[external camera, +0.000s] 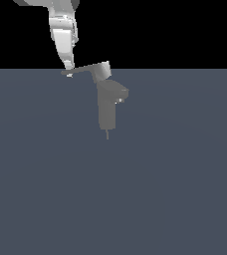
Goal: Turn on the faucet by rotating a designated handle.
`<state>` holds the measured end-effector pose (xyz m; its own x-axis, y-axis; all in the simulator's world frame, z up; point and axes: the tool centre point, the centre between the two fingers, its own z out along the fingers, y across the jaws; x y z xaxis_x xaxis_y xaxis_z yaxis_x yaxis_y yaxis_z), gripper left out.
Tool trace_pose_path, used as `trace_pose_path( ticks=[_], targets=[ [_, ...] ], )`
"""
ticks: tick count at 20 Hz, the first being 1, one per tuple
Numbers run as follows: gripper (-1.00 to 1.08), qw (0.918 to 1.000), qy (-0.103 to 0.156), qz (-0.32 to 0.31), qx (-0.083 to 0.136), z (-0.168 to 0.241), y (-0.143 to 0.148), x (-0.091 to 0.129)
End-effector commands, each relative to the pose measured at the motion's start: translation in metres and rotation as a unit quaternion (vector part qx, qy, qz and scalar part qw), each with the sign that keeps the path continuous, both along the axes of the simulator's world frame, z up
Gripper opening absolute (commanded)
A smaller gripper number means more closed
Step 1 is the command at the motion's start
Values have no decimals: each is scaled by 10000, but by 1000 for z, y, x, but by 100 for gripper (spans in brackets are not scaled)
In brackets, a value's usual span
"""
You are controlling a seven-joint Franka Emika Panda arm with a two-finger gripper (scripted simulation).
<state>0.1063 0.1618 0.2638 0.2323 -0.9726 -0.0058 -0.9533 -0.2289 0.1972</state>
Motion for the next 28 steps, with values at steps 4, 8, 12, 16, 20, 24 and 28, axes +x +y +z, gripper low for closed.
trace_pose_path(
  ticks=[4,8,12,16,20,24,28],
  targets=[
    [-100,10000,-5,-13,-10,-1,0,1],
    [-100,10000,-5,-13,-10,1,-1,-7],
    [-100,10000,-5,-13,-10,2,-2,-14],
    [-100,10000,-5,-13,-10,4,-4,-22],
    [-100,10000,-5,-13,-10,6,-6,-30],
    [-100,10000,-5,-13,-10,7,-7,-39],
    [-100,10000,-5,-13,-10,9,-9,-47]
  ],
)
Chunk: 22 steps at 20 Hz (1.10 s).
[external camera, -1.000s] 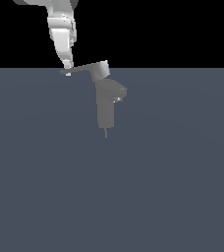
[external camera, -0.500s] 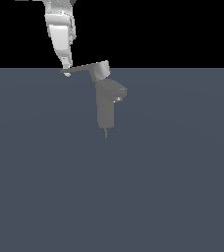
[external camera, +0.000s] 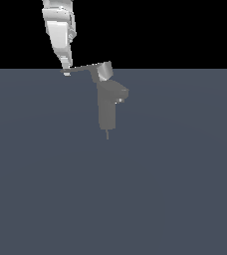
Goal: Turn on the faucet by rotating a designated handle.
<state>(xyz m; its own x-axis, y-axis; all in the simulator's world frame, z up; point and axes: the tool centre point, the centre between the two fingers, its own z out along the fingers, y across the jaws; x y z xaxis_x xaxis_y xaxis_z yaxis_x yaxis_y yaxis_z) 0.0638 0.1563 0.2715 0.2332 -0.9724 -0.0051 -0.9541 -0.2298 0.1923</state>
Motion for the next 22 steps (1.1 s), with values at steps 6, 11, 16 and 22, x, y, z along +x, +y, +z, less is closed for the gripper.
trace_pose_path(
  ticks=[6,11,16,22],
  targets=[
    [-100,10000,19,-19,-12,4,-6,-18],
    [-100,10000,19,-19,-12,6,-9,-30],
    [-100,10000,19,-19,-12,9,-11,-42],
    [-100,10000,17,-22,-13,12,-14,-54]
  ],
)
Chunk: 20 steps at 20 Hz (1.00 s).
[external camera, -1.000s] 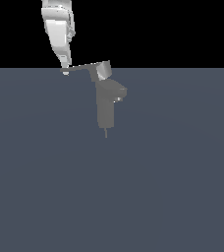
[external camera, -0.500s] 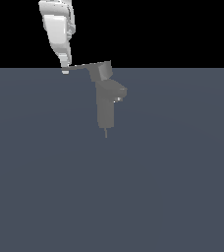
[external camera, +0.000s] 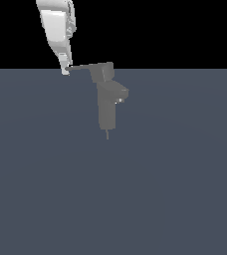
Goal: Turn on the faucet by rotating a designated handle.
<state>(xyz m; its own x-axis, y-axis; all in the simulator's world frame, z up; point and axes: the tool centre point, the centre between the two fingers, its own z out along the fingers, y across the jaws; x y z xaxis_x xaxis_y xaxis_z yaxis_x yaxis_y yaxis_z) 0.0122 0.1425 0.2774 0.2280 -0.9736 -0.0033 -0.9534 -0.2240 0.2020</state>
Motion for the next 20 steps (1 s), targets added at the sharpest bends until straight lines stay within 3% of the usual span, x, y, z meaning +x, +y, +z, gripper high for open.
trace_pose_path(
  ticks=[1,20],
  targets=[
    [-100,10000,-5,-2,-20,0,0,0],
    [-100,10000,-19,2,-3,13,-56,-39]
  ],
)
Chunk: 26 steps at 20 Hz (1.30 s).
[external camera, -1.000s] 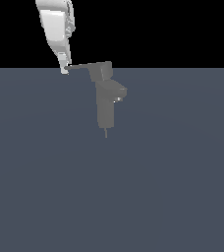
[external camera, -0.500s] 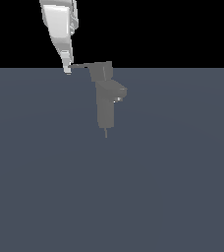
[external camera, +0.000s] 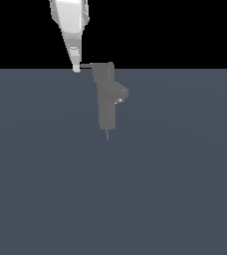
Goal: Turn on the faucet by rotating a designated handle.
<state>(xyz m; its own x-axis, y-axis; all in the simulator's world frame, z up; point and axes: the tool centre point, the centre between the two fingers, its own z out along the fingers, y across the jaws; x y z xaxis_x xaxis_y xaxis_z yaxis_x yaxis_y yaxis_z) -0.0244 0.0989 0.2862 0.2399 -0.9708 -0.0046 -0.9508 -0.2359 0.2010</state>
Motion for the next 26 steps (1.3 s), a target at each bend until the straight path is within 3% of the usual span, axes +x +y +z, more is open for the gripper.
trace_pose_path(
  ticks=[1,10,12,26],
  targets=[
    [-100,10000,-16,-59,-10,5,-15,-5],
    [-100,10000,-24,-58,-2,12,-44,-25],
    [-100,10000,20,15,-9,7,-32,-26],
    [-100,10000,-15,-41,-4,11,-121,-8]
  ],
)
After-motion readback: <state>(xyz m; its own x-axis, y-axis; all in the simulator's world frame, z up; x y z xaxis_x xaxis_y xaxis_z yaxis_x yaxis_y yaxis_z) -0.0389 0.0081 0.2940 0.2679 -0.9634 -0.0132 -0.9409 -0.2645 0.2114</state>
